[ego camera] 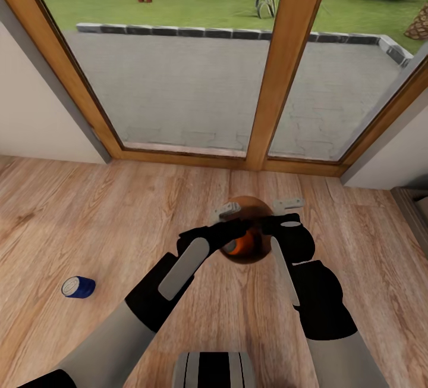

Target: Put the three can of soda from the living room inside the tash can in the kitchen.

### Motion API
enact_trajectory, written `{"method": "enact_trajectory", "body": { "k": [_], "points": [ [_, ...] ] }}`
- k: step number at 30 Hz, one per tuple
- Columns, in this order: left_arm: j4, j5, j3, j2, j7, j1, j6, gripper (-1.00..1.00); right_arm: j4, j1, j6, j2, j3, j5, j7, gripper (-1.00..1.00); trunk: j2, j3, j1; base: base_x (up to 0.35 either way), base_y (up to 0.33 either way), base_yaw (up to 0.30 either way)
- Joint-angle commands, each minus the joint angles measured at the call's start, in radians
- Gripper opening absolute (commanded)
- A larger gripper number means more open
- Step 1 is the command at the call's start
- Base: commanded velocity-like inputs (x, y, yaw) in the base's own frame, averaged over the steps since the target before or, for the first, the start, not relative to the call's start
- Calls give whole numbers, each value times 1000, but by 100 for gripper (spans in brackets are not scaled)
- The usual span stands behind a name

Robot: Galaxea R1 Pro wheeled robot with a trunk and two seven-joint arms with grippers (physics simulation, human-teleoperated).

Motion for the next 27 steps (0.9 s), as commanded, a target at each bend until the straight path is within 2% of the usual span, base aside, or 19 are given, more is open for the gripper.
{"method": "enact_trajectory", "body": {
  "k": [1,5,6,7,9,11,12,14,15,16,18,20,22,23,24,25,26,27],
  "points": [
    [-8,2,0,0,-3,1,2,100,0,0,0,0,0,6,4,-100,0,0,0,0,0,0],
    [-93,3,1,0,-38,1,43,100,0,0,0,0,0,6,4,-100,0,0,0,0,0,0],
    [-126,3,3,0,-41,2,76,100,0,0,0,0,0,6,4,-100,0,0,0,0,0,0],
    [-165,5,6,11,-45,2,124,100,0,0,0,-1,0,6,4,-100,0,0,0,0,0,0],
    [-219,34,8,91,-49,3,172,100,0,0,0,-1,0,6,4,-100,0,0,0,0,0,0],
    [-269,134,9,211,-56,3,197,100,0,0,0,-1,0,6,4,-100,0,0,0,0,0,0],
    [-278,163,8,247,-62,3,200,100,0,0,0,-1,0,6,4,-100,0,0,0,0,0,0],
    [-287,194,8,295,-73,3,204,100,0,0,0,-1,0,6,4,-100,0,0,0,0,0,0],
    [-289,199,9,304,-76,3,204,100,0,0,0,-1,0,6,4,-100,0,0,0,0,0,0],
    [-293,209,10,330,-83,3,205,100,0,0,0,-1,0,6,4,-100,0,0,0,0,0,0],
    [-295,220,11,363,-97,3,206,100,0,0,0,-2,-1,6,4,-100,0,0,0,0,0,0],
    [-296,224,11,396,-133,3,206,100,0,0,0,-3,-2,6,4,-100,0,0,0,0,0,0],
    [-297,225,12,415,-163,3,206,100,0,0,0,-3,-3,6,4,-100,0,0,0,0,0,0],
    [-298,228,12,444,-208,3,206,100,0,0,0,-3,-3,6,4,-100,0,0,0,0,0,0],
    [-299,233,13,479,-259,3,206,100,0,0,0,-3,-2,6,4,-100,0,0,0,0,0,0],
    [-296,277,13,608,-436,4,202,100,0,0,0,-3,-2,6,4,-100,0,0,0,0,0,0],
    [-292,306,12,666,-505,4,200,100,0,0,0,-3,-3,6,4,-100,0,0,0,0,0,0],
    [-285,394,9,800,-625,4,193,100,0,0,0,-2,-3,6,4,-100,0,0,0,0,0,0]
  ]
}}
